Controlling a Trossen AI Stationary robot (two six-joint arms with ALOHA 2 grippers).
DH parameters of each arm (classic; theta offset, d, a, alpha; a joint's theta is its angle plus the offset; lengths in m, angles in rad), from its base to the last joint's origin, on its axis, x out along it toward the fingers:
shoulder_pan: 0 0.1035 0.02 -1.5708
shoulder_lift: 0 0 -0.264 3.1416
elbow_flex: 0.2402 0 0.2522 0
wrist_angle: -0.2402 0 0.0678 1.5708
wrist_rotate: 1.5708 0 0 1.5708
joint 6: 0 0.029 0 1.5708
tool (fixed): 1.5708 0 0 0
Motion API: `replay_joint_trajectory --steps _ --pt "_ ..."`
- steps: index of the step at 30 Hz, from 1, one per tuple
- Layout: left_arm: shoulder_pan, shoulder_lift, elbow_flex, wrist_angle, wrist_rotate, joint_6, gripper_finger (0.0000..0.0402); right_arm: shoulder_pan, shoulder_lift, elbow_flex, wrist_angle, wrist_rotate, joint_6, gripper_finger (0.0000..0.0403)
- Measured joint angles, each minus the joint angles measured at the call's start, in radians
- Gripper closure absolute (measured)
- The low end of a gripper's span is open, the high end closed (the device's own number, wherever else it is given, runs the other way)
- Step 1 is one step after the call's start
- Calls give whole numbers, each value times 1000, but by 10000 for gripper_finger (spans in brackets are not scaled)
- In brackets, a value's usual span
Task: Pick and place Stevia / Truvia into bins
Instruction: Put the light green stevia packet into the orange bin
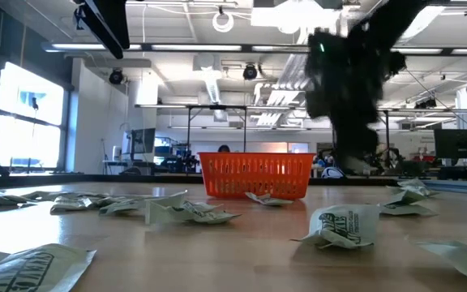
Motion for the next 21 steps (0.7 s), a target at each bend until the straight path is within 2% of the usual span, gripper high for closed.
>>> replay_joint_trajectory --steps 7,13,17,21 --pt "0 0 0 1 -10 4 170 93 13 259 22 81 -7 400" --pt "0 0 0 3 -32 25 170 96 118 344 15 88 1 394" --pt "0 0 0 3 -36 25 170 96 189 353 21 90 48 364" --pt "0 0 0 3 -36 25 170 111 206 353 23 134 74 312"
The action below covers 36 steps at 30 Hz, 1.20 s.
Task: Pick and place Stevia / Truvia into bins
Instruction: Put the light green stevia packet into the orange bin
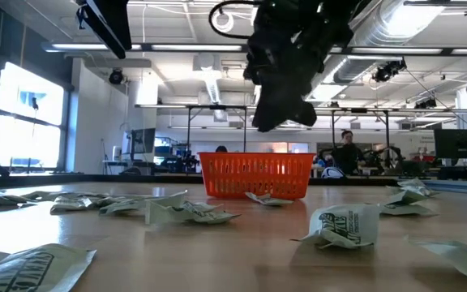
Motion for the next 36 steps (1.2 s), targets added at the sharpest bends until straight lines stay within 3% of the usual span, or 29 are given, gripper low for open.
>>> replay_joint_trajectory --steps 3,7,11,15,24,36 --pt "0 0 0 0 0 0 170 4 -12 1 -25 61 17 270" --pt "0 0 0 -2 0 0 170 11 -64 4 -172 224 19 233" --pt "0 0 0 -2 0 4 170 3 -95 2 -471 333 11 220" --pt "0 0 0 -2 0 13 170 -58 -120 -53 -664 349 15 220" --pt "0 1 0 2 -16 26 170 -248 -198 -322 -566 277 12 219" --pt "0 1 0 4 -18 23 170 -275 -201 -441 -502 305 211 219"
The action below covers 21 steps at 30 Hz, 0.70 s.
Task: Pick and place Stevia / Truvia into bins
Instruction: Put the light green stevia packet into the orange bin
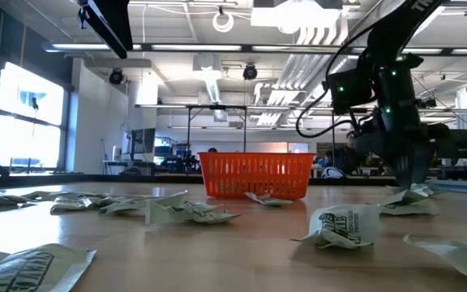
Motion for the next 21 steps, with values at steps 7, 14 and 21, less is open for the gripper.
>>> replay_joint_trajectory --steps 7,14,21 --pt "0 0 0 4 0 0 170 0 0 -5 -7 -8 23 219" --pt "0 0 0 4 -8 1 170 0 0 -5 -11 -63 17 258" --pt "0 0 0 3 -16 3 170 0 0 -5 -3 -115 -4 362"
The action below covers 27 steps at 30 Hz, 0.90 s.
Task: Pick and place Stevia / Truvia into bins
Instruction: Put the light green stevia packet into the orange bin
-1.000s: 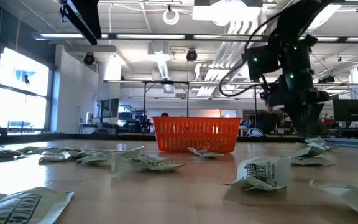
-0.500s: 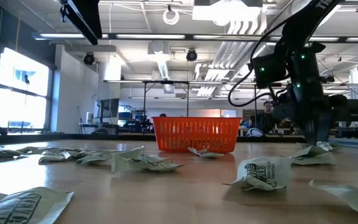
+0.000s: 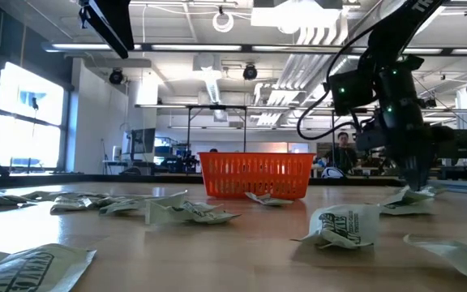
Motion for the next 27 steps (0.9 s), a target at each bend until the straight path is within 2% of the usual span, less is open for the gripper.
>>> replay_joint_trajectory --steps 3,7,11,14,17,21,27 --pt "0 0 0 0 0 0 170 0 0 0 18 -33 -5 396" --pt "0 0 0 0 0 0 170 0 0 0 79 -93 -8 390" --pt "0 0 0 0 0 -1 170 13 -2 0 159 -141 -1 400" --pt "0 0 0 0 0 -8 170 35 -14 1 162 -78 40 394" --pt "0 0 0 0 0 -11 170 51 -26 2 91 -16 63 388" --pt "0 0 0 0 0 -11 170 57 -33 2 6 17 56 360" --pt "0 0 0 0 1 -11 170 95 -119 1 7 23 61 279"
